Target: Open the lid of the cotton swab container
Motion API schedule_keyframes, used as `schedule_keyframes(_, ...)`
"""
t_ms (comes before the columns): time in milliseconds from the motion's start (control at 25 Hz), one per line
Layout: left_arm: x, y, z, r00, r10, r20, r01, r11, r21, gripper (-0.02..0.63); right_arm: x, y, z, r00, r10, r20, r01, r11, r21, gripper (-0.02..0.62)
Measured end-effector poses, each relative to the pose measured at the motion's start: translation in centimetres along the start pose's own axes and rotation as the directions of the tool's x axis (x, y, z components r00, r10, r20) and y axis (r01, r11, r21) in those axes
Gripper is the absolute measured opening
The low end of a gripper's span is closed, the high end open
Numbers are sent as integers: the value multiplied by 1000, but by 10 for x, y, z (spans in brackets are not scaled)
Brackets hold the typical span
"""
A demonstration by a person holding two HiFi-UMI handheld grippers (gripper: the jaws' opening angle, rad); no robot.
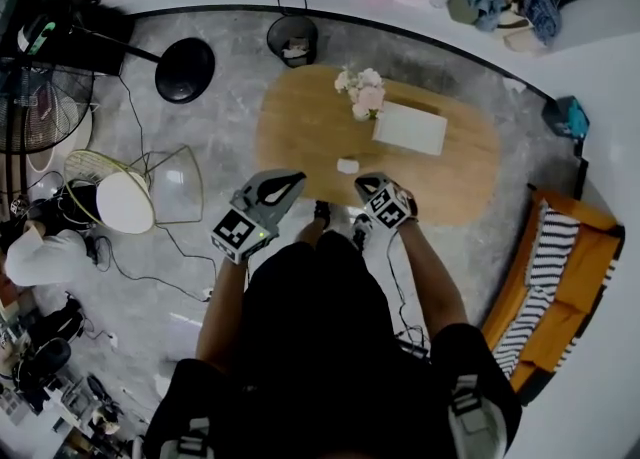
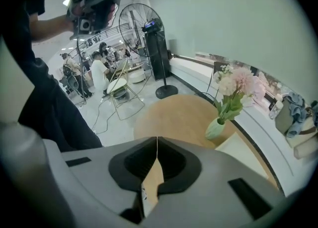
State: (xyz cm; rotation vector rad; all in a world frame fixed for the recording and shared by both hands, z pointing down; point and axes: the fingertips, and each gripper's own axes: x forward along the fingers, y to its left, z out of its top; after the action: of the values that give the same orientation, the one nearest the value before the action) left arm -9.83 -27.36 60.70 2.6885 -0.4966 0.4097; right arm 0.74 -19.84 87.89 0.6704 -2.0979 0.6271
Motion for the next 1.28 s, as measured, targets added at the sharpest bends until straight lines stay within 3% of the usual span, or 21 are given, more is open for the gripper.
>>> schedule_keyframes(320, 22, 16, -17, 999, -28, -16, 28, 1000, -14, 0, 49, -21, -39, 993, 5, -120, -8, 1000, -25, 0)
schedule_keyframes(440, 32, 22, -27, 999, -40, -26, 40, 999, -11, 0, 65, -31, -47, 989, -22, -149, 13, 998, -65, 80)
schedule_keyframes(800, 51, 21, -60, 996, -66, -63, 65, 998, -13, 0, 119, -45, -78, 962, -96, -256, 30, 967, -252, 204)
schedule_keyframes(1000, 47, 17, -80, 995, -66, -81, 64, 998, -22, 0, 140, -53, -81, 953, -136, -272, 44, 947, -318, 233)
schedule_keyframes(1280, 43, 23, -98, 995, -38, -92, 31, 997, -69, 0, 164, -54, -87, 946, -111, -304, 1, 940, -341, 242)
